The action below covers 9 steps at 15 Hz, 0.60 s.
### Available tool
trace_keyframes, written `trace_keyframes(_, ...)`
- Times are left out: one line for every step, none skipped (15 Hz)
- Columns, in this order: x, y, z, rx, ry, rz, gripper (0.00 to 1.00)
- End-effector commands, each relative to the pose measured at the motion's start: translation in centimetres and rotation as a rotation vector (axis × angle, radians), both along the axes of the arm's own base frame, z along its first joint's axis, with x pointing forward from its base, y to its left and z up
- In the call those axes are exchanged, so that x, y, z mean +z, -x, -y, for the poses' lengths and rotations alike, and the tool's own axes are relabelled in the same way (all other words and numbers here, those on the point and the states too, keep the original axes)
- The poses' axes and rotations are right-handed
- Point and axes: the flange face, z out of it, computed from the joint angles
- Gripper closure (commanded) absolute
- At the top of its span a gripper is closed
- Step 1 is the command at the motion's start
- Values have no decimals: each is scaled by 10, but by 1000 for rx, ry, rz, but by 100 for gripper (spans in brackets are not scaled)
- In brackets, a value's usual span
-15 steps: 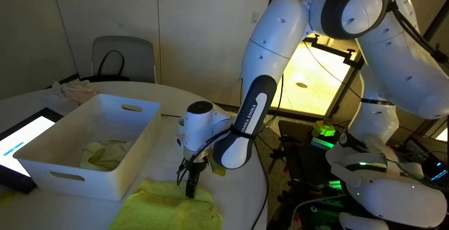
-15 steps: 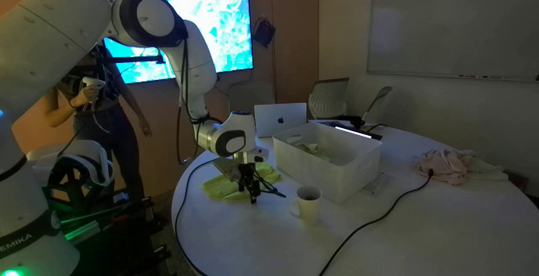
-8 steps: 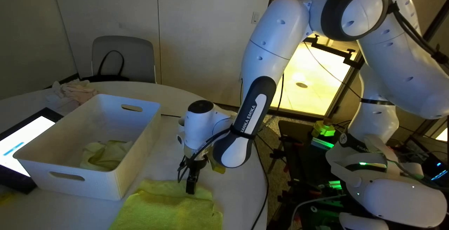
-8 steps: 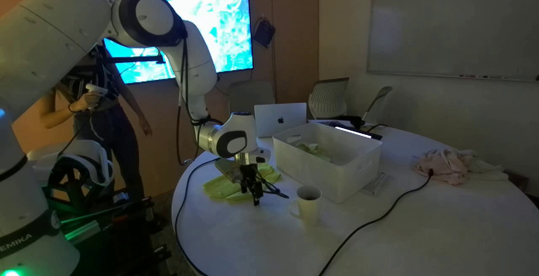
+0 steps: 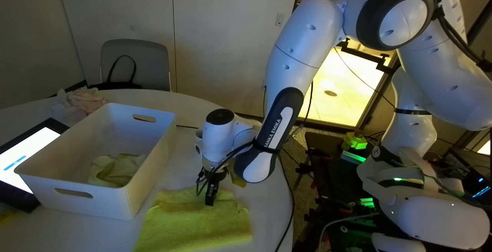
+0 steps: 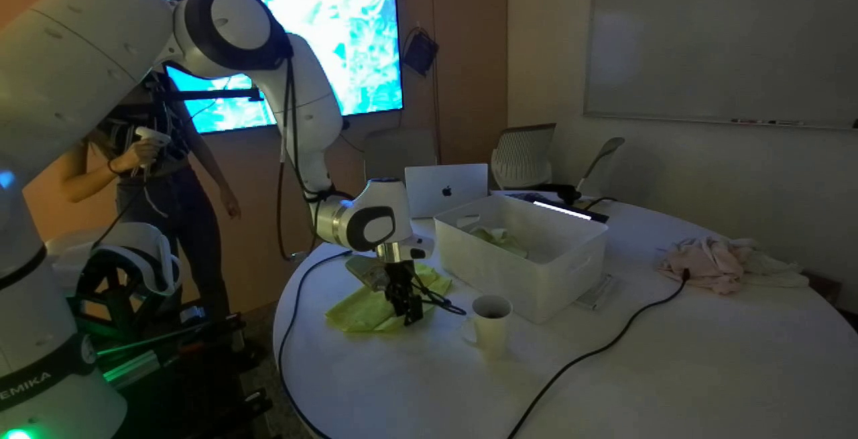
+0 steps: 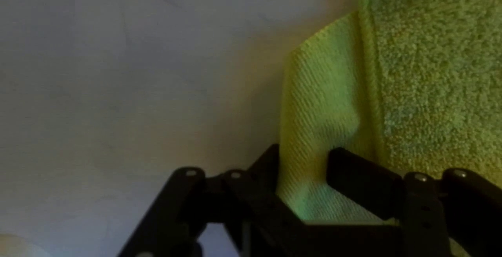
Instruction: Pick up the clothes from the table and put them in the box and pick up the black objects from the table and put them in the cup
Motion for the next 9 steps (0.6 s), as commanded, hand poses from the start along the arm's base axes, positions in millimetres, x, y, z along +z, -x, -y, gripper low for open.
trace_keyframes(0,0,-2,8,27,8,88)
trace_keyframes(4,0,-2,15,32,13,89)
trace_keyframes(8,0,-1,24,33,15,91)
trace_keyframes(15,1,-1,41,30,14,89)
trace_keyframes(21,1,-2,49,30,14,88)
trace_keyframes(31,2,-1,63,25,15,89)
trace_keyframes(39,3,-1,82,19,8,87)
trace_keyframes(51,3,0,97,17,9,88)
trace_keyframes(62,3,0,106,22,13,87)
